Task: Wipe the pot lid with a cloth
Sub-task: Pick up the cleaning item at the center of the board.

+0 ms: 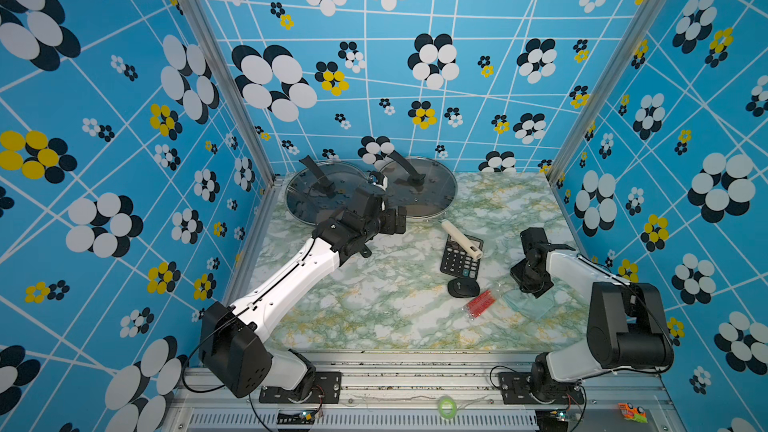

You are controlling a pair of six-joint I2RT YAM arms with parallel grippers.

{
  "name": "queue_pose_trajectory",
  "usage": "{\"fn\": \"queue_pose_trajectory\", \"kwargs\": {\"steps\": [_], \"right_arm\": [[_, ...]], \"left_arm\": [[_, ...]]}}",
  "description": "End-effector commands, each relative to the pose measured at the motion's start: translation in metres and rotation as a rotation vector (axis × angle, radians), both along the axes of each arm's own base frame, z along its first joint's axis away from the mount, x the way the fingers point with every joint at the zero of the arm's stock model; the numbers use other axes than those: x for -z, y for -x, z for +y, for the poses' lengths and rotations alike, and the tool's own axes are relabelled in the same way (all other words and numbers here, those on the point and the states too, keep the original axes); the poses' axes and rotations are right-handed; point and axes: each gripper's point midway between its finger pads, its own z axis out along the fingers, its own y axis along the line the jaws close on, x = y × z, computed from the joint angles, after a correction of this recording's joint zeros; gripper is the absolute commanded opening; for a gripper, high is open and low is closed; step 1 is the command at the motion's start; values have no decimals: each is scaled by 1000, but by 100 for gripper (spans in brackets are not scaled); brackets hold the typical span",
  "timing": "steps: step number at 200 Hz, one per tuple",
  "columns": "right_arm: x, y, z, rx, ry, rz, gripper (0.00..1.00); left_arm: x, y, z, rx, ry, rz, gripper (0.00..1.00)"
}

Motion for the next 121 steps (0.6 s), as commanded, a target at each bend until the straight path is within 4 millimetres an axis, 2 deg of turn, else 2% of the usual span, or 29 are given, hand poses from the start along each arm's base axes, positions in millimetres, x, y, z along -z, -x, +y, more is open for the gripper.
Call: {"fn": "queue_pose_trajectory", "kwargs": {"steps": [1, 22, 29, 37, 43, 51, 67, 68, 74, 82, 92, 106, 121], "right_arm": [[-46, -10, -9, -15, 58, -117, 1], [-121, -24, -14, -96, 130, -290, 0], [-152, -30, -12, -147, 154, -372, 0], [-178, -35, -8, -195, 167, -446, 0], [-201, -38, 0, -254, 170, -514, 0], [-221, -42, 11, -317, 165, -579, 0], [-257, -49, 46, -472, 136, -702, 0], [-259, -50, 53, -493, 130, -710, 0], [-266, -52, 77, -574, 106, -745, 0], [-273, -53, 99, -645, 86, -777, 0], [-274, -56, 130, -736, 69, -802, 0], [-263, -59, 168, -833, 40, -801, 0], [-249, -64, 195, -873, 4, -784, 0]], "left_arm": [[2, 6, 13, -45, -17, 3, 99], [1, 9, 17, -66, -9, -4, 99], [0, 9, 19, -73, -6, -9, 99], [-1, 9, 22, -85, -3, -12, 99], [-2, 8, 23, -91, -2, -14, 99], [-4, 8, 25, -99, 1, -18, 99], [-6, 7, 31, -120, 10, -18, 99], [-6, 7, 32, -123, 12, -18, 99], [-7, 6, 35, -133, 22, -17, 99], [-10, 6, 39, -147, 33, -20, 99], [-13, 7, 46, -167, 43, -26, 99], [-17, 9, 59, -204, 58, -29, 99], [-20, 11, 81, -279, 69, -24, 99]]}}
